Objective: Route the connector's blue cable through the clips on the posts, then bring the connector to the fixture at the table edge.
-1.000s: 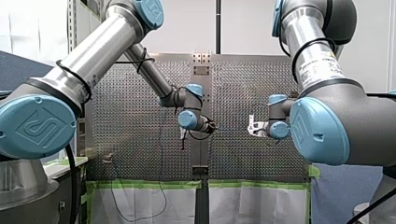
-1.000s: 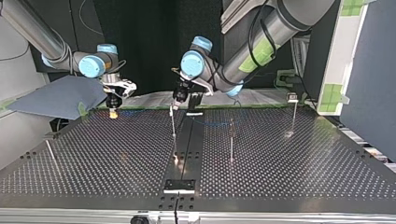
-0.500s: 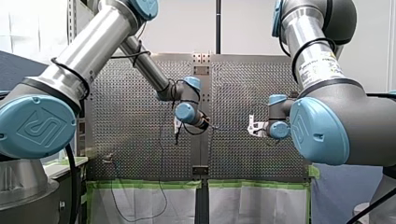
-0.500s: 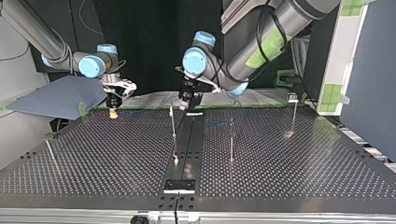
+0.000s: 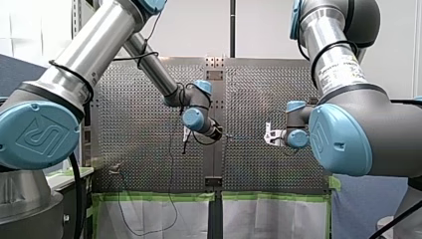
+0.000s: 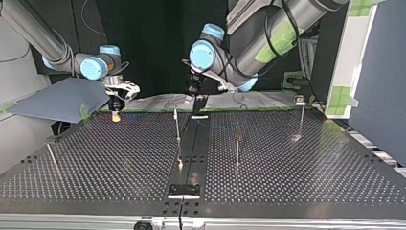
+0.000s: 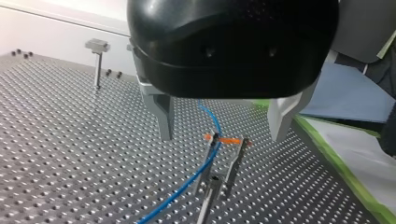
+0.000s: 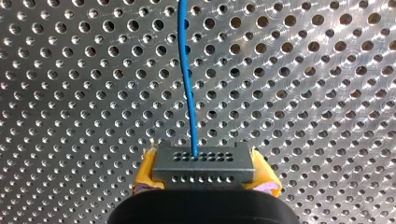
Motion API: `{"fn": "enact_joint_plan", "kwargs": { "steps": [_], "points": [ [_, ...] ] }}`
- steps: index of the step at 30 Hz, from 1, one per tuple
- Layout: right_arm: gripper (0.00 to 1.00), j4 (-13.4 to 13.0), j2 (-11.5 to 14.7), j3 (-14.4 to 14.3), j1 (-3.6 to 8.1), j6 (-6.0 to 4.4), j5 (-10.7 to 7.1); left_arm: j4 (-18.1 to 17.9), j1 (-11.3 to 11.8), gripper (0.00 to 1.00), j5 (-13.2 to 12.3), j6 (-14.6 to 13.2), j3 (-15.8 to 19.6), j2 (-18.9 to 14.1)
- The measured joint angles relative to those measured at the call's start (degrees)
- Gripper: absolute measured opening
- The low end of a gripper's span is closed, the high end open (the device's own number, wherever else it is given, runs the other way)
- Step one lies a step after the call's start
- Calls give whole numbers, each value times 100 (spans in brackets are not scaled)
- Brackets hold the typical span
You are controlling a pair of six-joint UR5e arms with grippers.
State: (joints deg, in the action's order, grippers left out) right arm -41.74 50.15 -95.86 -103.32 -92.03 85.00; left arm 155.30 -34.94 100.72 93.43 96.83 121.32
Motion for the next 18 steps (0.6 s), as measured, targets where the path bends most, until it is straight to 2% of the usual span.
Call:
{"fn": "enact_joint_plan", "kwargs": {
  "steps": [7,18],
  "points": [
    [0,25,-1,-1,0,0,0,-361,-1,100,-11,219,370,-349],
    [0,15,-1,-2,-1,-7,-4,-910,65,100,54,755,919,-897]
  ]
}}
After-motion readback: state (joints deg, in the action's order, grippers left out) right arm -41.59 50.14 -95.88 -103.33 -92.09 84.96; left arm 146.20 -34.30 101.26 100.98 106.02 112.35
